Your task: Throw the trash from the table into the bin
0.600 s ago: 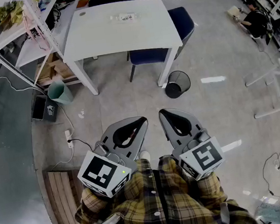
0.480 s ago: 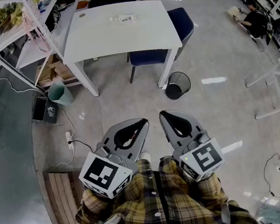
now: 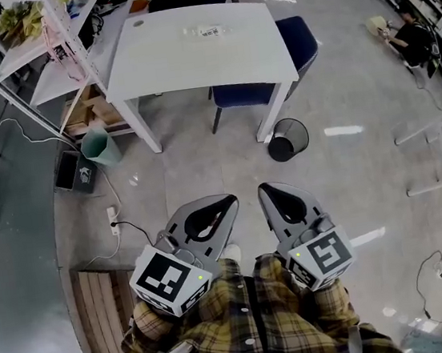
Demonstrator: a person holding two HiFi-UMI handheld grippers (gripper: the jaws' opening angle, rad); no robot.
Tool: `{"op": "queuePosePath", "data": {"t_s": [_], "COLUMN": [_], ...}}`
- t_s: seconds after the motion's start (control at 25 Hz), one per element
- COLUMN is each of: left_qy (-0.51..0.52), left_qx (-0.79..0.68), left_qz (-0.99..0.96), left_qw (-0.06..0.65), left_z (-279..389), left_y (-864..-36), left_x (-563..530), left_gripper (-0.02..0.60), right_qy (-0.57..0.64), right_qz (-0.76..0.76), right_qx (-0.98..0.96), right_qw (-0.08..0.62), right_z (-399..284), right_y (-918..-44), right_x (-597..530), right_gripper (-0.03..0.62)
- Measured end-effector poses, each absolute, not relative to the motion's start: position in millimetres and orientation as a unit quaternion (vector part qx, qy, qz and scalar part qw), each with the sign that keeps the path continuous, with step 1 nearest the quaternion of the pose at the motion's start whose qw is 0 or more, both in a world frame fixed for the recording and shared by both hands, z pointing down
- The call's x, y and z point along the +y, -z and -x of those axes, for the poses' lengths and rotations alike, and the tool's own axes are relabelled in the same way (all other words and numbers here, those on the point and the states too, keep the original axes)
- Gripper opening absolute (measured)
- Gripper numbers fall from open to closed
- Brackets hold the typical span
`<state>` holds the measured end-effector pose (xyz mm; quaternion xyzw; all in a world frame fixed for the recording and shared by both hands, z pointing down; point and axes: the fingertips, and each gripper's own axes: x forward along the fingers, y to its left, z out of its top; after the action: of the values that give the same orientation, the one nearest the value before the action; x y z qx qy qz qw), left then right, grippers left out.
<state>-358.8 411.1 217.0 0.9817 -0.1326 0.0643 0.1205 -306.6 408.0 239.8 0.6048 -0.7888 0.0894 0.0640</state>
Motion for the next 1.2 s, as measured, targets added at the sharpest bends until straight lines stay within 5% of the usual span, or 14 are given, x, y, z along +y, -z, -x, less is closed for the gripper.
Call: {"op": "queuePosePath", "data": {"t_s": [1.2], "left_qy": [-0.086], "left_qx": [-0.079], "left_qz": [-0.986], "left_qw": [0.117], "left_z": [349.5], "left_y": [-244.5], "left_x": [114.3], "left_gripper": [0.008], "right_qy": [-0.119], "right_qz": [-0.681], "right_qx": [-0.718], "right_qw": [0.082], "right_z": [259.2], "right_y": [-259.0], "right_x": [130.5], "right_gripper": [-0.002]}}
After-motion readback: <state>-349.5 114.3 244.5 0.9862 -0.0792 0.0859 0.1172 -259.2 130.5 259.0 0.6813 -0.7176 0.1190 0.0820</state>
